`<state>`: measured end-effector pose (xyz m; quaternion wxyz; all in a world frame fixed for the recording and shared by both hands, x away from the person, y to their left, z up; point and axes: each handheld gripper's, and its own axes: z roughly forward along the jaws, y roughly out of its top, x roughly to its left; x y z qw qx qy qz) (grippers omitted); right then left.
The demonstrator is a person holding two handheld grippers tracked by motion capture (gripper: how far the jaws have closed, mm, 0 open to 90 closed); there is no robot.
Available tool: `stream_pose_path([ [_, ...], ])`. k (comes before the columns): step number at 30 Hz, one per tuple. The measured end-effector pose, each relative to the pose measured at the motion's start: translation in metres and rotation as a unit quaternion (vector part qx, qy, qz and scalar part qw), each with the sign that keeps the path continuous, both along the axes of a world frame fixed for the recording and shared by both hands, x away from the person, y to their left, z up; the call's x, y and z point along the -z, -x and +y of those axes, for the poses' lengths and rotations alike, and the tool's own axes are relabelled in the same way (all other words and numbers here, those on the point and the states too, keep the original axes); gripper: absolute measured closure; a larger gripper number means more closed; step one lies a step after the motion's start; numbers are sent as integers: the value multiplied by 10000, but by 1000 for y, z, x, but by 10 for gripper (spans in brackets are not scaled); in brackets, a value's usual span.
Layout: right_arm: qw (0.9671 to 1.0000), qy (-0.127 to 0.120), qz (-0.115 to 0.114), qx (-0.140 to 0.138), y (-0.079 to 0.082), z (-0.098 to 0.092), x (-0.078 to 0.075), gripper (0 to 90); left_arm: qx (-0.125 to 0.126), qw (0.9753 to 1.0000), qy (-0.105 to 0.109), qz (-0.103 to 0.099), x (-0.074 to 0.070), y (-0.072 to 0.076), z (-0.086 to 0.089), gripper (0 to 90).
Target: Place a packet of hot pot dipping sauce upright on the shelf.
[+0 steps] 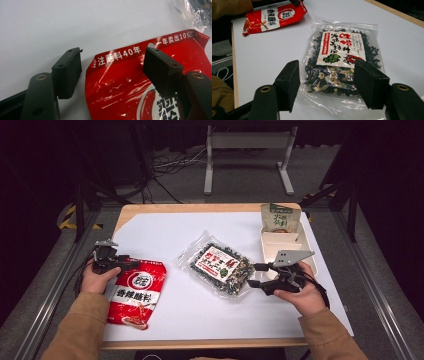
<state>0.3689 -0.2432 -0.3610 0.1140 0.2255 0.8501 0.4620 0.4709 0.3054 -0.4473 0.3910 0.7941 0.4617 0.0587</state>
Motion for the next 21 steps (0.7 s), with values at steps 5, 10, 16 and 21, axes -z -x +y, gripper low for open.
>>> stream_pose_path([
  [5,10000,-49,4,0,1,0,0,380,223,9997,-96,-71,-4,4,-2,364],
  [10,10000,-89,-7,17,1,-2,0,380,307,9994,-93,-98,-7,8,-1,361],
  [16,10000,-96,2,8,1,-1,0,381,397,9989,-137,-204,-14,17,2,406],
  [21,9999,-102,-6,-24,1,0,0,381,492,9979,-324,-287,-16,24,2,454],
])
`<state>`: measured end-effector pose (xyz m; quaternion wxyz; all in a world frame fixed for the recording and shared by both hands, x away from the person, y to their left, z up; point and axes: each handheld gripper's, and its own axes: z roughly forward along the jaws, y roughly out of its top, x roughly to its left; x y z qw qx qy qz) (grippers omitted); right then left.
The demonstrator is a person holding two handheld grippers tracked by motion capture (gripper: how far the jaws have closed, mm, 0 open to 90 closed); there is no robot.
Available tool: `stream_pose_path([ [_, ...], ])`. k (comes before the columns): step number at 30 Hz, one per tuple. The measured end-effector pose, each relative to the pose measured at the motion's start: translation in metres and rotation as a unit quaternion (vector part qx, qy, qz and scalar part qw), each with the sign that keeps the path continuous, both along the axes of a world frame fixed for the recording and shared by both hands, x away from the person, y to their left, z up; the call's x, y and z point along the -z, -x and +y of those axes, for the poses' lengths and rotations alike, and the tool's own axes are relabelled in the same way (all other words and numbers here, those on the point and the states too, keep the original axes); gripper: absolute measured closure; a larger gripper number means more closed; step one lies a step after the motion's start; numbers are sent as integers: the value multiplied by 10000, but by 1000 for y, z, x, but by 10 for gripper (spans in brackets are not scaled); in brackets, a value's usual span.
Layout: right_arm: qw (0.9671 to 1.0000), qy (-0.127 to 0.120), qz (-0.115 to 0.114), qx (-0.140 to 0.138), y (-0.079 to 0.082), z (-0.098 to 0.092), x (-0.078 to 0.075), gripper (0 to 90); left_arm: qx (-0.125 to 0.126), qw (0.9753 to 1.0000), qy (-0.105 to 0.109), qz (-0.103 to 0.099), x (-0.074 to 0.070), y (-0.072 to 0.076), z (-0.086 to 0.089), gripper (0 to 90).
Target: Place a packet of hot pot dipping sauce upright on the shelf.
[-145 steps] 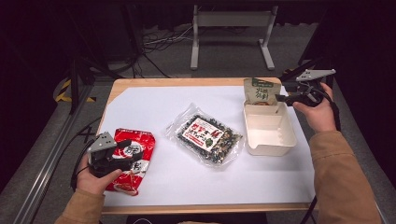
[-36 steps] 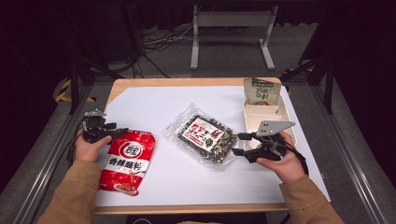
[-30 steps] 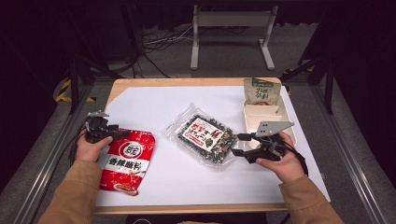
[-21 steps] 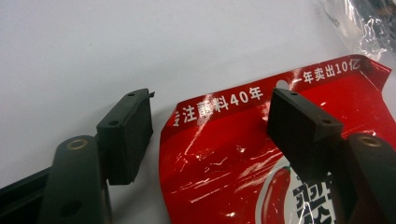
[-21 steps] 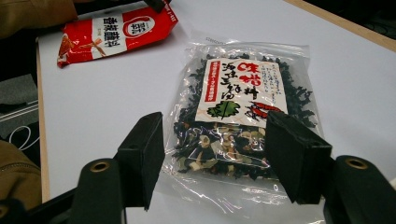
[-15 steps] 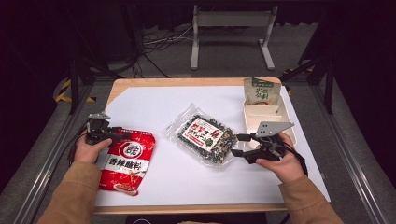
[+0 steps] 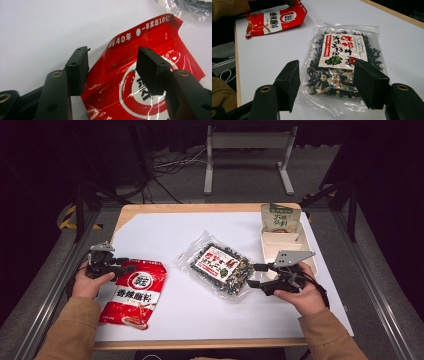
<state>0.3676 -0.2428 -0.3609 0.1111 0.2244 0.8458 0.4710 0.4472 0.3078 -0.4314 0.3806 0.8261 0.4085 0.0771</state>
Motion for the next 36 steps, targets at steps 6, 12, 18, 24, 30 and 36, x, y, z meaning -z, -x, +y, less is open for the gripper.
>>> stream_pose_path([
  [6,10000,-14,20,-19,0,2,0,381,35,9997,-259,26,5,2,-2,498],
  [12,10000,-19,40,-44,-1,3,1,386,0,9997,-241,24,11,1,1,657],
  [18,10000,15,-27,-46,-1,2,1,435,-42,9995,-303,42,15,0,2,802],
  [24,9999,77,-135,-22,-2,0,1,521,-114,9998,-138,20,7,4,8,888],
  [30,9997,39,-244,3,-2,-1,0,556,-105,9999,-109,-50,-5,9,10,894],
  [36,9998,-75,-146,-70,0,0,-2,592,-119,9999,31,-107,-24,18,11,897],
])
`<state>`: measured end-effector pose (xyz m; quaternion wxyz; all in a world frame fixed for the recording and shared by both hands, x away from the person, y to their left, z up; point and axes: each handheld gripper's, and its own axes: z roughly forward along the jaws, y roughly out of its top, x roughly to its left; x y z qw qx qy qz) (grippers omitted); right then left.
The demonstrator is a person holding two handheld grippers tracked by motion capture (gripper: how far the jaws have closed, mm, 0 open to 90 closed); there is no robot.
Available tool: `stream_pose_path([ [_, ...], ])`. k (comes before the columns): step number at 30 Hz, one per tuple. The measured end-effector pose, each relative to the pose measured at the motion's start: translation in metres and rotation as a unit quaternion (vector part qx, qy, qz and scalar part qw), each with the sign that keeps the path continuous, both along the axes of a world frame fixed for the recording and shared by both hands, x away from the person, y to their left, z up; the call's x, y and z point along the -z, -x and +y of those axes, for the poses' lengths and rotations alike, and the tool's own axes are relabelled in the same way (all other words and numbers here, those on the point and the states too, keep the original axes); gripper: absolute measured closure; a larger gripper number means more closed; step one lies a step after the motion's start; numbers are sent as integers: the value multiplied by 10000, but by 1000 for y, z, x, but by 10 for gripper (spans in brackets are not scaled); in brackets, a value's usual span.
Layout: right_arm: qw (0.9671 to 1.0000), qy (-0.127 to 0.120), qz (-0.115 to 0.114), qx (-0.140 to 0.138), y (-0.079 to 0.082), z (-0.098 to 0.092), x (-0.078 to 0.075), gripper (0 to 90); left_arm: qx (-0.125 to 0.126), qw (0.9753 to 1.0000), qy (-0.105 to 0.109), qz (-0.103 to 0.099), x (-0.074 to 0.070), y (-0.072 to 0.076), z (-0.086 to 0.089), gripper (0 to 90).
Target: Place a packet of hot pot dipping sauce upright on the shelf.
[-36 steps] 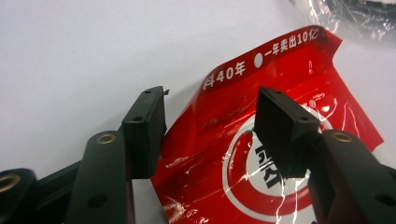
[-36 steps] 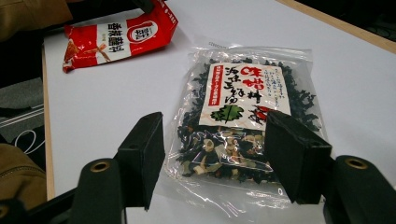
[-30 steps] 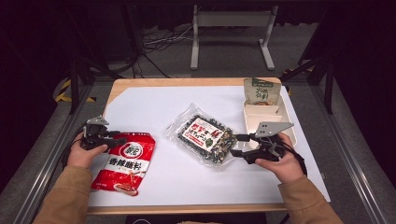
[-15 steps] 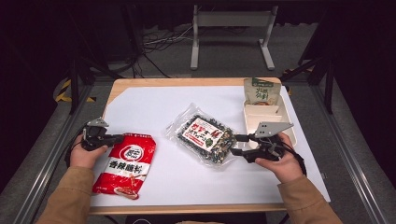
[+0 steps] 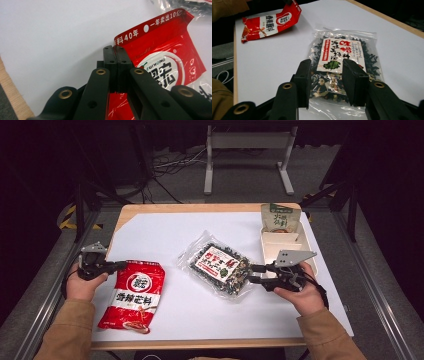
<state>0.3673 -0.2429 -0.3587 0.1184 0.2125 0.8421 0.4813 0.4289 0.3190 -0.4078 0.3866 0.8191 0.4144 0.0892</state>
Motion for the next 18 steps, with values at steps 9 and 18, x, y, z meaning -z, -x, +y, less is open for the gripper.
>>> stream_pose_path([
  [9,9999,84,-89,-119,4,7,-1,580,22,9996,50,-282,-27,16,-4,898],
  [18,9998,108,-121,-81,7,9,-3,567,-72,9986,94,-520,-50,33,-8,899],
])
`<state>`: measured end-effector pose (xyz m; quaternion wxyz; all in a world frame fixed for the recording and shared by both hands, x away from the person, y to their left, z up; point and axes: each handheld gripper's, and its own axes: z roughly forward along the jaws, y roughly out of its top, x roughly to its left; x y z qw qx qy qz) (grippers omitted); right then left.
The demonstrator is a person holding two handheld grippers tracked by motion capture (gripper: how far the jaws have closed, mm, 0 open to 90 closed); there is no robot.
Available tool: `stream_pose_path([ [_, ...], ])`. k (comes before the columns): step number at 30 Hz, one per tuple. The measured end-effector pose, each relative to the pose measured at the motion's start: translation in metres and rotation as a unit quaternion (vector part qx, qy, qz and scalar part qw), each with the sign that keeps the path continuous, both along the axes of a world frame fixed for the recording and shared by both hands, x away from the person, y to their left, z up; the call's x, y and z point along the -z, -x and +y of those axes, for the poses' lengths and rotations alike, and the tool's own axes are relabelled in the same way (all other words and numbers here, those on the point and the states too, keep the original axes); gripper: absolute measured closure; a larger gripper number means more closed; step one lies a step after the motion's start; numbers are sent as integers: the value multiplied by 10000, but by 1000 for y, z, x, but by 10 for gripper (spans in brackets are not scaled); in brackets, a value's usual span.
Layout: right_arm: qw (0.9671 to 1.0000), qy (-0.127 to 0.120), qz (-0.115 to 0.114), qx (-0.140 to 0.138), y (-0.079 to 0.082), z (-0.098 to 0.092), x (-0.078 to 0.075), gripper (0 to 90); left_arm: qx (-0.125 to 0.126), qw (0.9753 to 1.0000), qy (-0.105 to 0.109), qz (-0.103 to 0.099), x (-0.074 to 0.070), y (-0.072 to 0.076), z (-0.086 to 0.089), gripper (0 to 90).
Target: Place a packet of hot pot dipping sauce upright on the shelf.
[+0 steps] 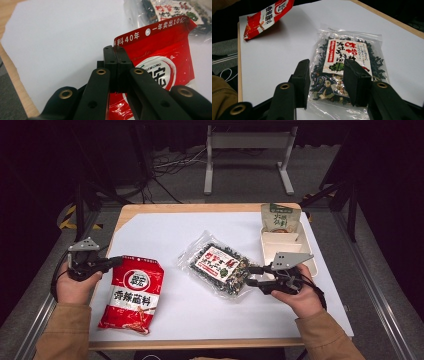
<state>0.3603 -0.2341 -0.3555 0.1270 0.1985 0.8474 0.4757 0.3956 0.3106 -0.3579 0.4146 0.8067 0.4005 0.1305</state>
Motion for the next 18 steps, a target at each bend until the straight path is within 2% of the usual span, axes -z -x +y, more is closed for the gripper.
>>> stream_pose_path([
  [2,10000,-30,-13,18,1,0,-1,559,-15,9999,32,-115,-7,6,0,899],
  [4,9999,-54,-25,114,1,-1,-4,551,-60,9996,-82,-280,-13,12,-1,900],
  [9,9996,-240,-9,131,4,-3,-7,554,141,9983,-99,-563,-30,27,-13,900],
  [12,9995,-303,-32,112,5,-3,-9,564,296,9966,-213,-742,-42,41,-21,900],
  [18,9993,-343,18,121,7,-4,-7,566,438,9945,-180,-932,-55,58,-24,900],
])
